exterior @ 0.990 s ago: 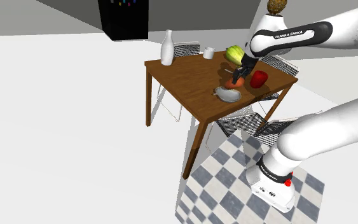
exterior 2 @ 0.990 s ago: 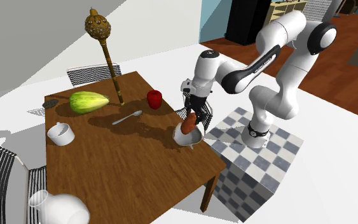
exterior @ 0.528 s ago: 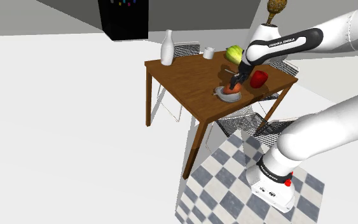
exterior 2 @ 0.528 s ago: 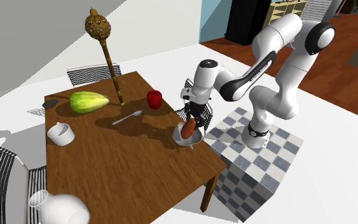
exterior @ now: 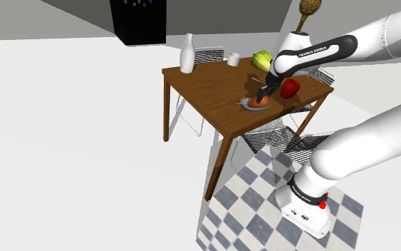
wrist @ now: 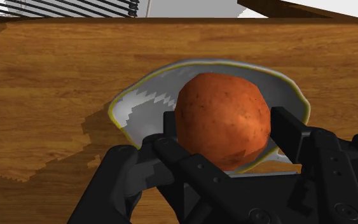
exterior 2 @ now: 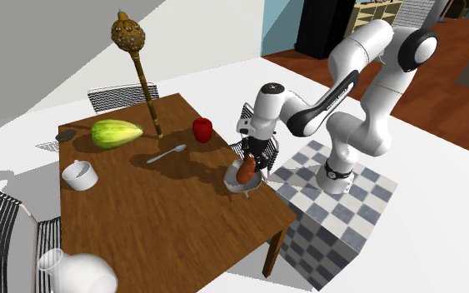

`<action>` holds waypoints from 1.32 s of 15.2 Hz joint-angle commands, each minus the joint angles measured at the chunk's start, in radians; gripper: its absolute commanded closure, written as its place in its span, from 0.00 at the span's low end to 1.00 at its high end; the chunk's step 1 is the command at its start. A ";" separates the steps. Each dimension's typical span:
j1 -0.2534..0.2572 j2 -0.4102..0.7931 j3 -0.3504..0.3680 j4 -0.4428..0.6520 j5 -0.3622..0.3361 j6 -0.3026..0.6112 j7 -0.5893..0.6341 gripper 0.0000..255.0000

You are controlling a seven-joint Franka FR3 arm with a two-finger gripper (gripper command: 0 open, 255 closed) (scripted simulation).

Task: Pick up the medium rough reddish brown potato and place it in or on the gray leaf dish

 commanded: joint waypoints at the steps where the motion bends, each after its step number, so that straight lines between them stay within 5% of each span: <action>1: 0.000 0.003 -0.001 -0.002 0.000 0.001 -0.001 1.00; 2: 0.000 0.003 -0.001 -0.002 0.000 0.001 -0.001 1.00; 3: 0.000 0.002 -0.001 -0.003 0.000 0.001 -0.001 0.00; 8: 0.000 0.003 -0.001 -0.002 0.000 0.001 -0.001 0.00; 12: -0.005 -0.087 0.029 0.058 -0.002 -0.149 0.008 0.00; 20: -0.006 -0.087 0.029 0.058 -0.002 -0.149 0.008 0.00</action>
